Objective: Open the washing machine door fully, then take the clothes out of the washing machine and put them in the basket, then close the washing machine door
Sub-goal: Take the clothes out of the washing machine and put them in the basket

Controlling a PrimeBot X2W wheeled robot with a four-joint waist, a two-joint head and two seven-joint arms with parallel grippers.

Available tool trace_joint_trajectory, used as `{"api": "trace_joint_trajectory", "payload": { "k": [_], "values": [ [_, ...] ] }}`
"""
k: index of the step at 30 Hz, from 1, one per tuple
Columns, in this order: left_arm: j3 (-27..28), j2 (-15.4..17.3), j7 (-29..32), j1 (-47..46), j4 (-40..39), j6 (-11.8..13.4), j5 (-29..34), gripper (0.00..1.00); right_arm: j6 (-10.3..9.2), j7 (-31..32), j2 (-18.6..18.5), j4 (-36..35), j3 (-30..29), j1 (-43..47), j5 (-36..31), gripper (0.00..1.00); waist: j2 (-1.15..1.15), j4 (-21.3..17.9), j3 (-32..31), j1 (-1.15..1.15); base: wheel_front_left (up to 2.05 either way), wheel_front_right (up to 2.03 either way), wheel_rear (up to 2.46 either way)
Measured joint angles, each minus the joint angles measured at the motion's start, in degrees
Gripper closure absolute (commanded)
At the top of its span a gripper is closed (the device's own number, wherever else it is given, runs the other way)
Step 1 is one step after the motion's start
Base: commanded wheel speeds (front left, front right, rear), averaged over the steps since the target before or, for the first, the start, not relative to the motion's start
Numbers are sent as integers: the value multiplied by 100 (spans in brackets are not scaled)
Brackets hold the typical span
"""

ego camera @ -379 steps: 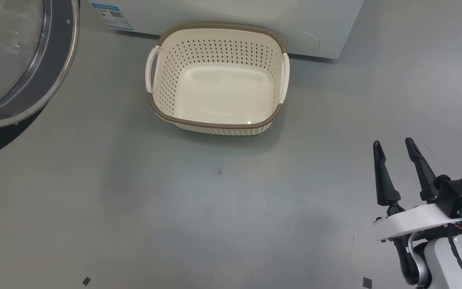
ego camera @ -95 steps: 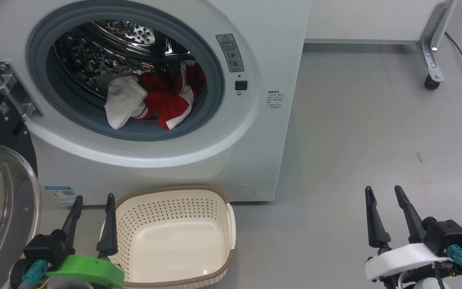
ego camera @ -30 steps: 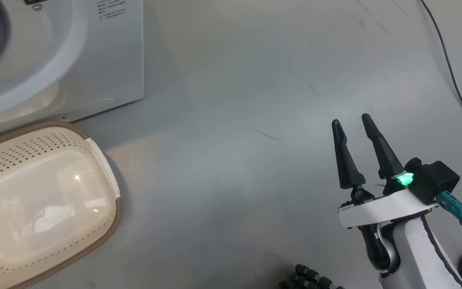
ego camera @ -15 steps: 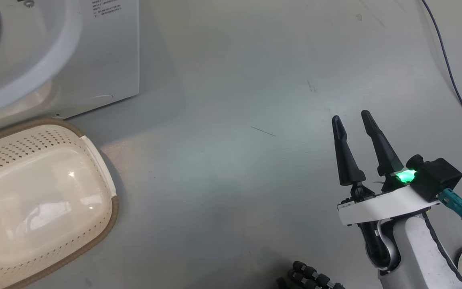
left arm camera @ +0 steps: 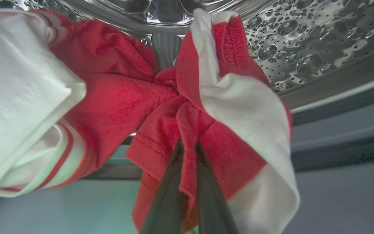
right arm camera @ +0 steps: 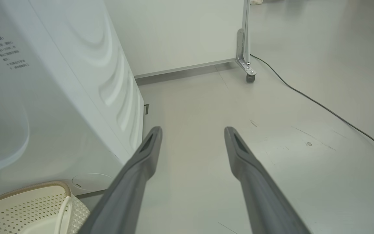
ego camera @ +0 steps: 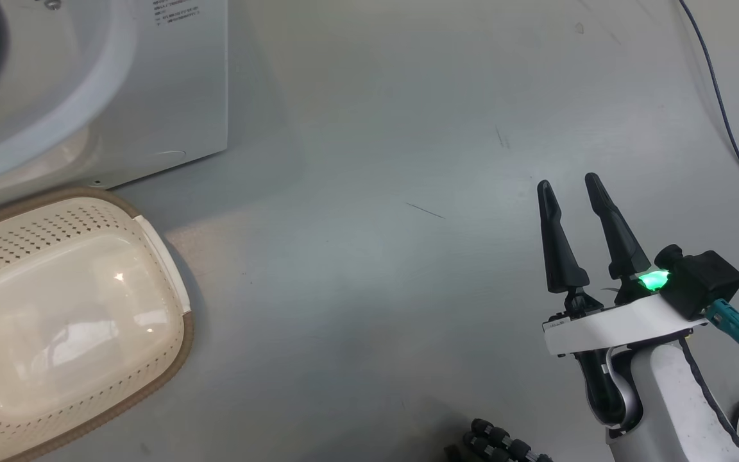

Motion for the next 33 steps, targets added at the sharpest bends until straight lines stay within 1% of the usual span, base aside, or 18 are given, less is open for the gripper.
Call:
{"api": "trace_joint_trajectory", "payload": {
  "k": [3, 6, 15, 20, 24, 27, 33],
  "values": [
    [-22, -44, -144, 0, 68, -119, 0, 100, 0, 0, 0, 3, -1, -4, -9, 0, 0, 52, -39, 0, 0, 0, 0],
    [-108, -127, -325, 7, 135, -300, 0, 100, 0, 0, 1, 11, -47, -21, -31, 0, 0, 102, -103, 0, 0, 0, 0],
    [-253, -377, -1005, 218, 223, -486, 15, 100, 0, 0, 0, 103, -140, -32, -210, 0, 0, 338, -400, 0, 0, 0, 0],
    [-393, -568, -1322, 426, 293, -548, 15, 100, 1, 0, -2, 156, -255, -31, -297, 0, 0, 533, -613, 0, 0, 0, 0],
    [-530, -645, -1521, 582, 336, -554, 47, 100, 1, 0, -13, 187, -313, -31, -337, 0, 0, 656, -763, 0, 0, 0, 0],
    [-638, -732, -1719, 795, 370, -598, 51, 100, 1, 0, -47, 252, -334, -27, -372, 0, 0, 782, -932, 0, 0, 0, 0],
    [-844, -940, -2041, 1221, 433, -602, 55, 100, 2, 0, -98, 394, -335, 71, -415, 0, 0, 1040, -1305, 0, 0, 0, 0]
  ]
}}
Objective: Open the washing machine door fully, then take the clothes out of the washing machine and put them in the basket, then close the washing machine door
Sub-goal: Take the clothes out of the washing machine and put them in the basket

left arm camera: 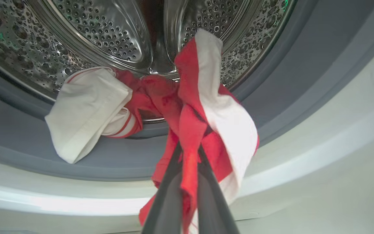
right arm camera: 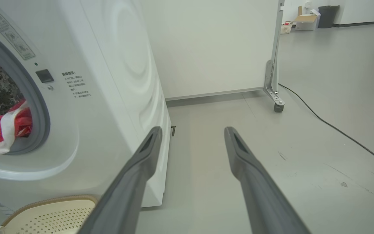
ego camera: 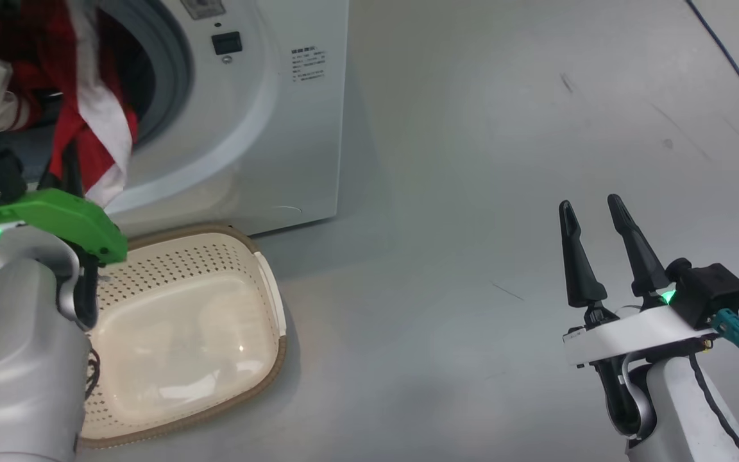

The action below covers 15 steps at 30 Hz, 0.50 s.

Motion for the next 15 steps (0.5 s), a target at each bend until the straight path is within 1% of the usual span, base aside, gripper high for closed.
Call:
{"api": "trace_joint_trajectory", "payload": {
  "k": [4, 5, 12, 15],
  "values": [
    [-129, -102, -326, 342, -2, -2, 1, 100, 2, 0, -32, 71, 2, 180, -9, 0, 0, 238, -307, 0, 0, 0, 0],
    [-257, -121, -399, 464, -48, -18, 29, 100, 3, 0, -37, 97, -1, 222, -11, 0, 0, 335, -425, 0, 0, 0, 0],
    [-682, -233, -530, 838, -391, -19, 133, 100, 7, 0, -48, 151, 3, 407, -24, 0, 0, 655, -805, 0, 0, 0, 0],
    [-749, -226, -557, 985, -521, -19, 153, 100, 7, 0, -46, 175, 13, 455, -24, 0, 0, 785, -940, 0, 0, 0, 0]
  ]
}}
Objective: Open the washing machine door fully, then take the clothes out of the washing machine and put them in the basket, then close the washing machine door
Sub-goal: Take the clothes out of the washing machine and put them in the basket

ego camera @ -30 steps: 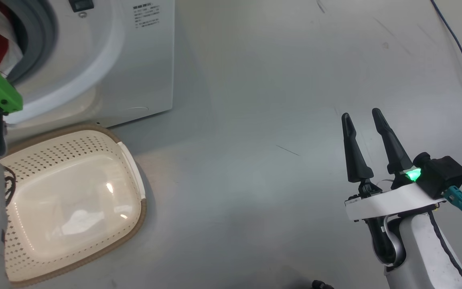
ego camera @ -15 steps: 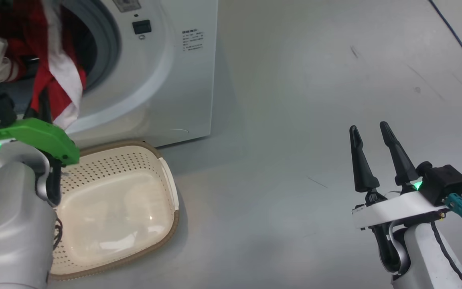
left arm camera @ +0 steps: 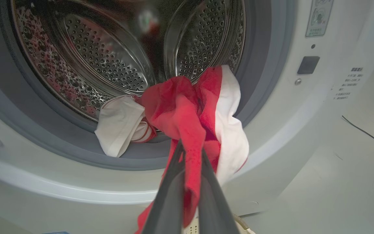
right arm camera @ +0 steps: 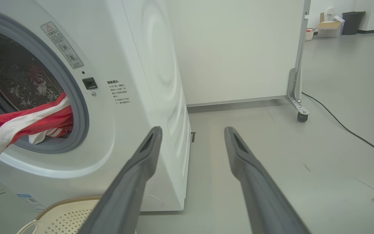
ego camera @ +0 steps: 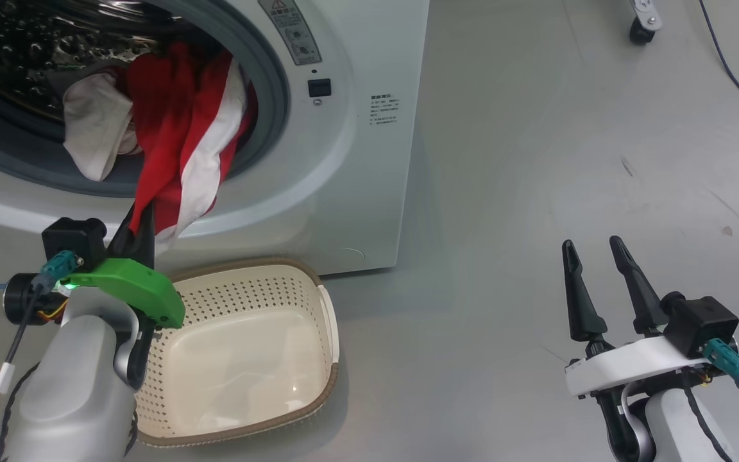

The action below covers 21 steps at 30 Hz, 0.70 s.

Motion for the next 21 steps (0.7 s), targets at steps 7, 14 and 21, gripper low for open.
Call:
{"api": "trace_joint_trajectory", "payload": {
  "k": [7, 14, 21],
  "values": [
    [-26, 118, -24, 286, -413, 0, -1, 100, 1, 0, 3, -3, 35, 84, 0, 0, 0, 249, -231, 0, 0, 0, 0],
    [154, 170, -25, 452, -1168, 0, -7, 100, 2, 0, 7, -5, 60, 86, 0, 0, 0, 348, -330, 0, 0, 0, 0],
    [412, 219, -42, 571, -1928, -1, 1, 100, 18, 0, 7, -11, 46, 105, 0, 0, 0, 395, -339, 0, 0, 0, 0]
  ]
}}
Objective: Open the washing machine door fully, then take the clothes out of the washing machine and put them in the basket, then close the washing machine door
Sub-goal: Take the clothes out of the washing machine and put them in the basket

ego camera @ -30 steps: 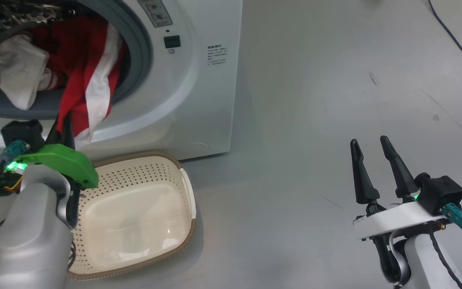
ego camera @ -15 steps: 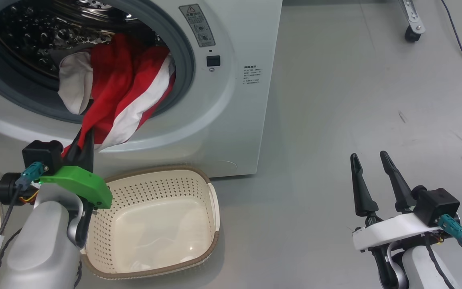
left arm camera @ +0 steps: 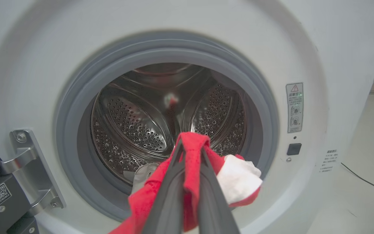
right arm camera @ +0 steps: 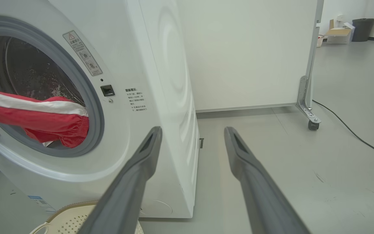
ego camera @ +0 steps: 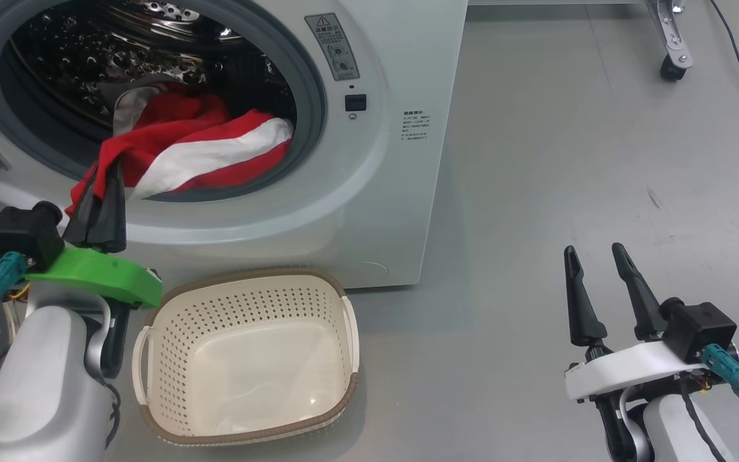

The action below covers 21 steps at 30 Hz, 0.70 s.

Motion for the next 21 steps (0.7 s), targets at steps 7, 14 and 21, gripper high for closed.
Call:
{"api": "trace_joint_trajectory", "payload": {
  "k": [7, 14, 21],
  "values": [
    [250, 1, 0, 211, -681, 0, 102, 100, 1, 0, 0, 1, -34, 15, 0, 0, 0, 33, -38, 0, 0, 0, 0],
    [438, 7, -15, 340, -1340, 0, 356, 100, 1, 0, 0, 1, -45, 66, 0, 0, 0, 50, -90, 0, 0, 0, 0],
    [443, -87, -24, 616, -1519, 0, 394, 100, 27, 0, 2, 2, -41, 85, 0, 0, 0, 48, -111, 0, 0, 0, 0]
  ]
}}
